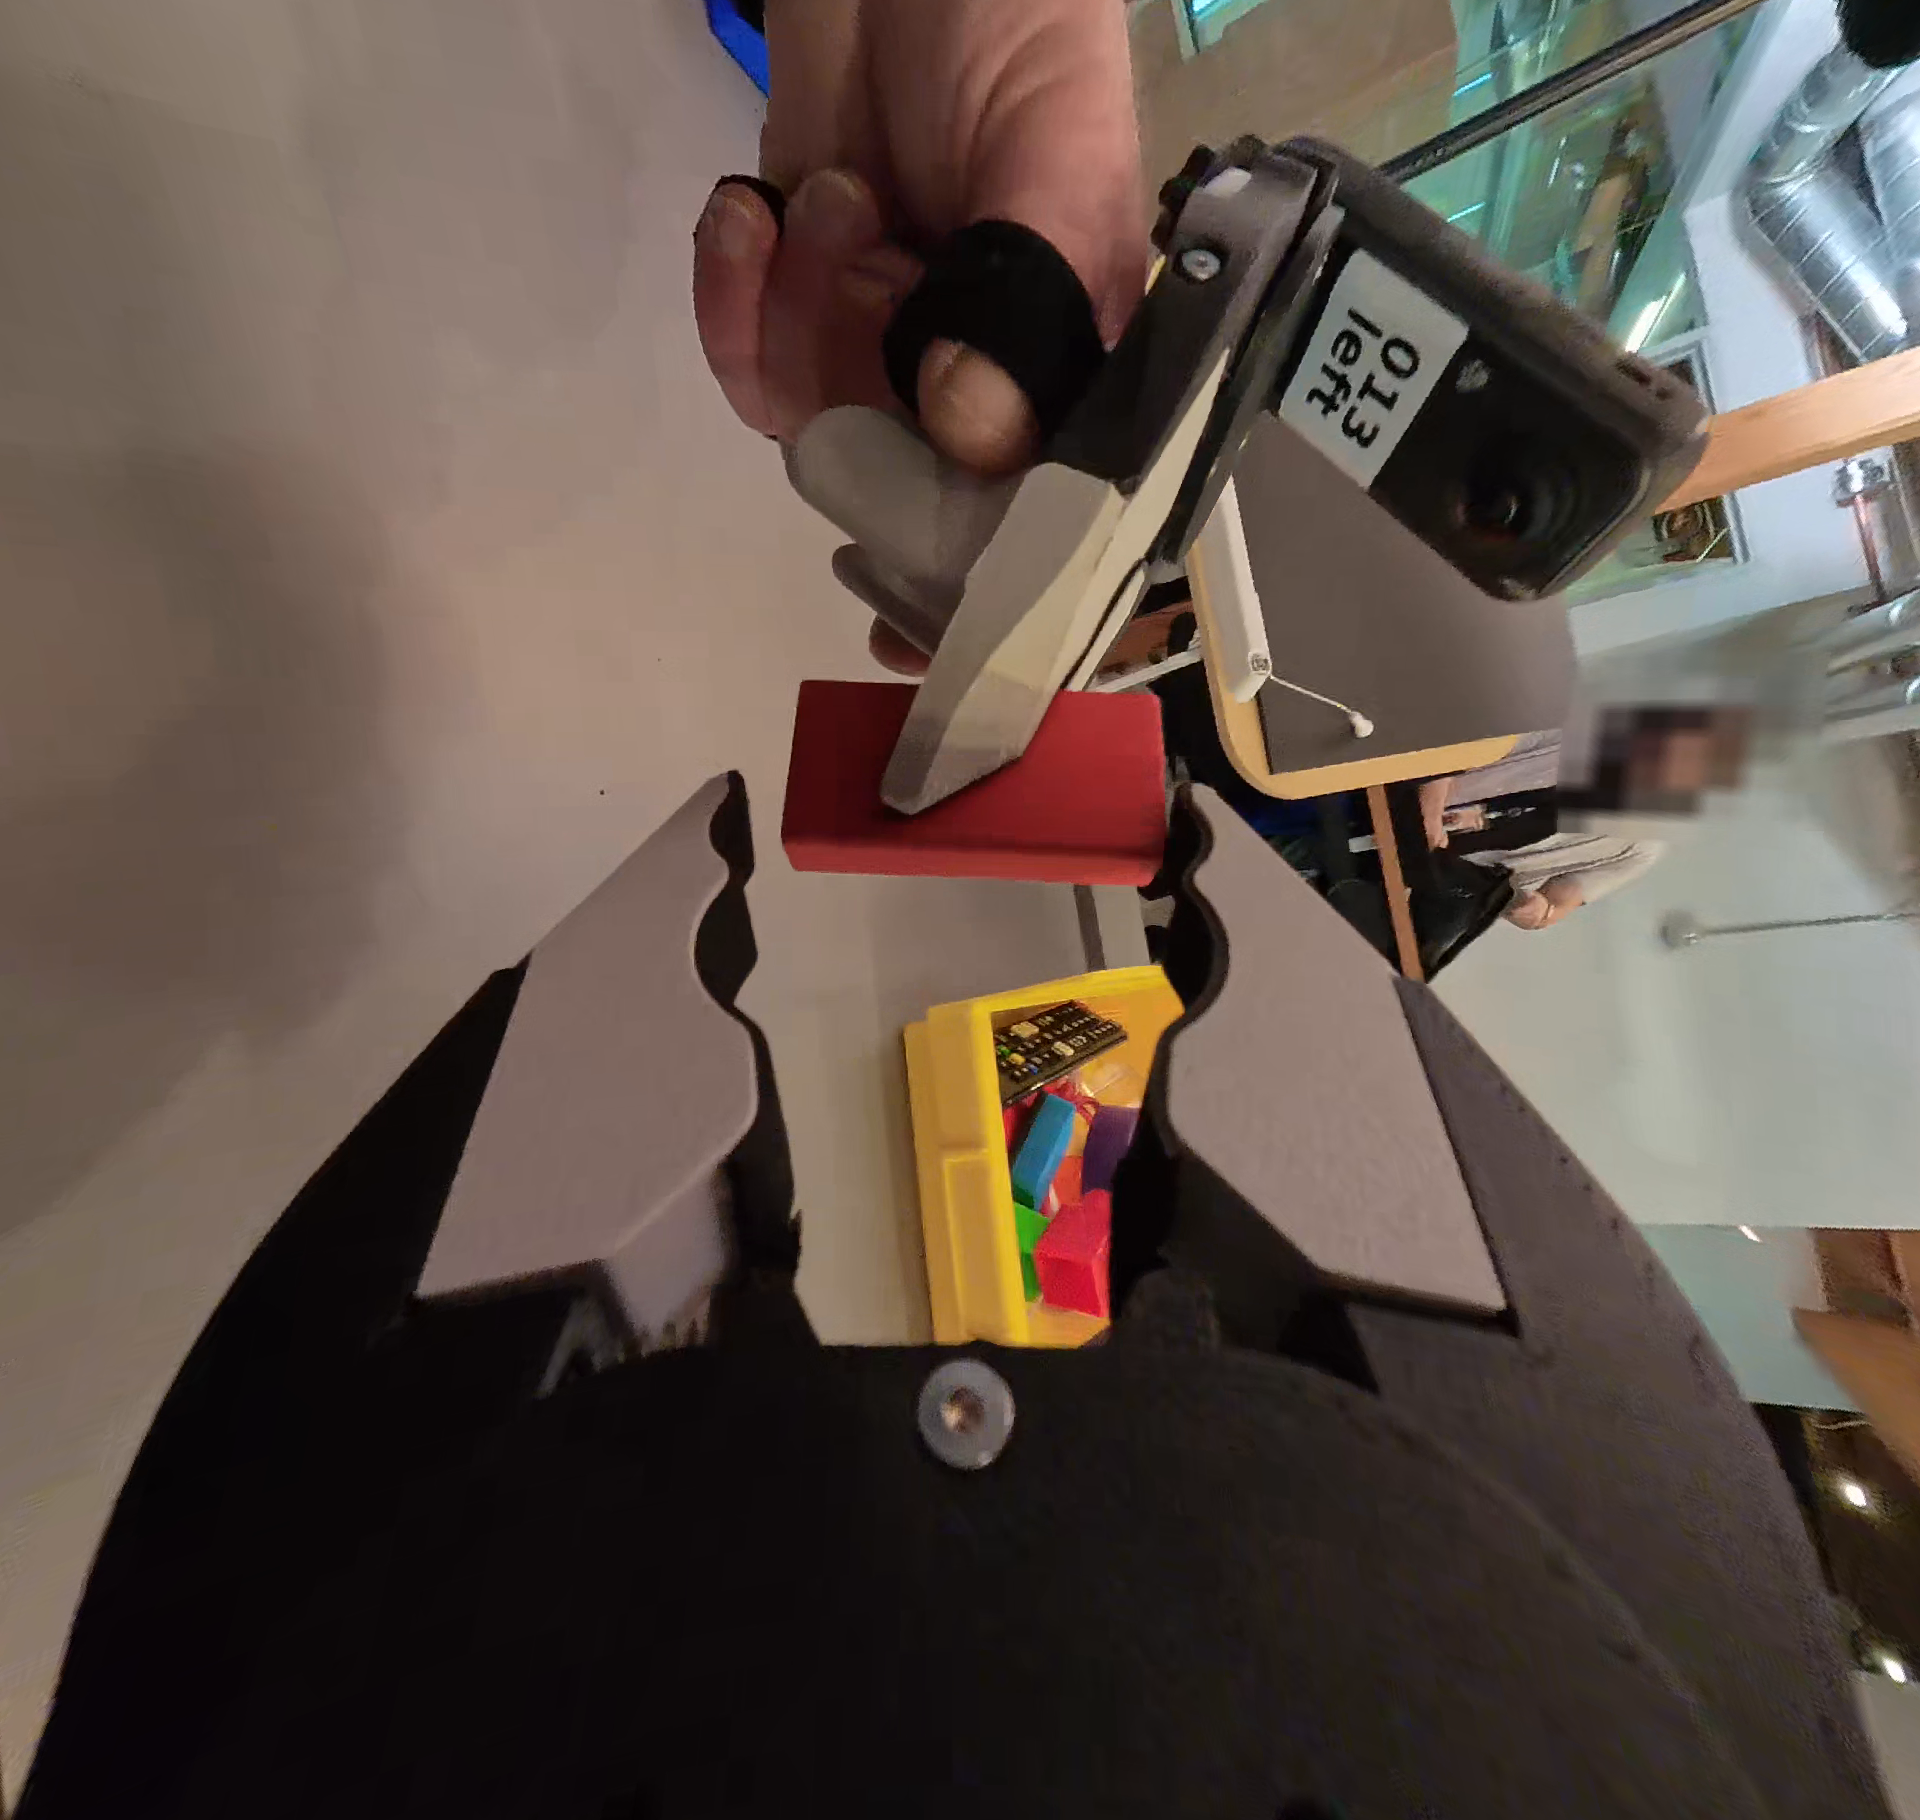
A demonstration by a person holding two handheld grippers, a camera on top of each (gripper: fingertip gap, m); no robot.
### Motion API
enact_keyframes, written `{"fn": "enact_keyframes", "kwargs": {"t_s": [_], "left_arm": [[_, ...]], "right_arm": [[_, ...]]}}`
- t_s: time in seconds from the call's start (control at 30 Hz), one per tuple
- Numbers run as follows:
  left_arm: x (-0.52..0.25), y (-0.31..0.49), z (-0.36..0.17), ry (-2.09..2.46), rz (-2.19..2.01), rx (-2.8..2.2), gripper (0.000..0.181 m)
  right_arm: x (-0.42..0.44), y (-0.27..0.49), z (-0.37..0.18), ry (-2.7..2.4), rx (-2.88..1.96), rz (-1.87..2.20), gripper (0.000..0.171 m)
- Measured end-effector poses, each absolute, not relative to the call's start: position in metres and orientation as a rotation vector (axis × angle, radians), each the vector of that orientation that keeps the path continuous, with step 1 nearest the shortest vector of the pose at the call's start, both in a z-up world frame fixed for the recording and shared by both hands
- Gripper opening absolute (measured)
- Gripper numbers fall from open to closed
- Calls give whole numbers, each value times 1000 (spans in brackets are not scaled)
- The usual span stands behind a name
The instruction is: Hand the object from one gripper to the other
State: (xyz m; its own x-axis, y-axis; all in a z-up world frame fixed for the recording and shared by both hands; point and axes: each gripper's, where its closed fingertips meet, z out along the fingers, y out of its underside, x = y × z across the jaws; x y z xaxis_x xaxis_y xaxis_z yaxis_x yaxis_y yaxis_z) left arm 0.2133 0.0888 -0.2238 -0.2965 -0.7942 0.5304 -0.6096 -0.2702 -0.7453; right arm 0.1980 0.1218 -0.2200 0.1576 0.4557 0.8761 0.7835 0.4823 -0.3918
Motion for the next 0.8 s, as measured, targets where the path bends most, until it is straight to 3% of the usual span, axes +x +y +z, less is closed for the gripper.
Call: {"fn": "enact_keyframes", "kwargs": {"t_s": [0.07, 0.33, 0.4, 0.6, 0.8], "left_arm": [[213, 88, -226, 1790, -1598, -1756, 17], [216, 91, -225, 1762, -1579, -1699, 19], [215, 97, -222, 1766, -1486, -1617, 41], [202, 113, -204, 1773, -846, -1158, 56], [204, 107, -209, 1911, -126, -649, 57]], "right_arm": [[198, 121, -220, -1493, -1133, -345, 70], [204, 125, -219, -1427, -1267, -196, 69], [209, 126, -216, -1363, -1325, -90, 70], [216, 124, -224, -1214, -1564, 406, 70], [206, 107, -225, -1100, -1702, 1005, 70]]}}
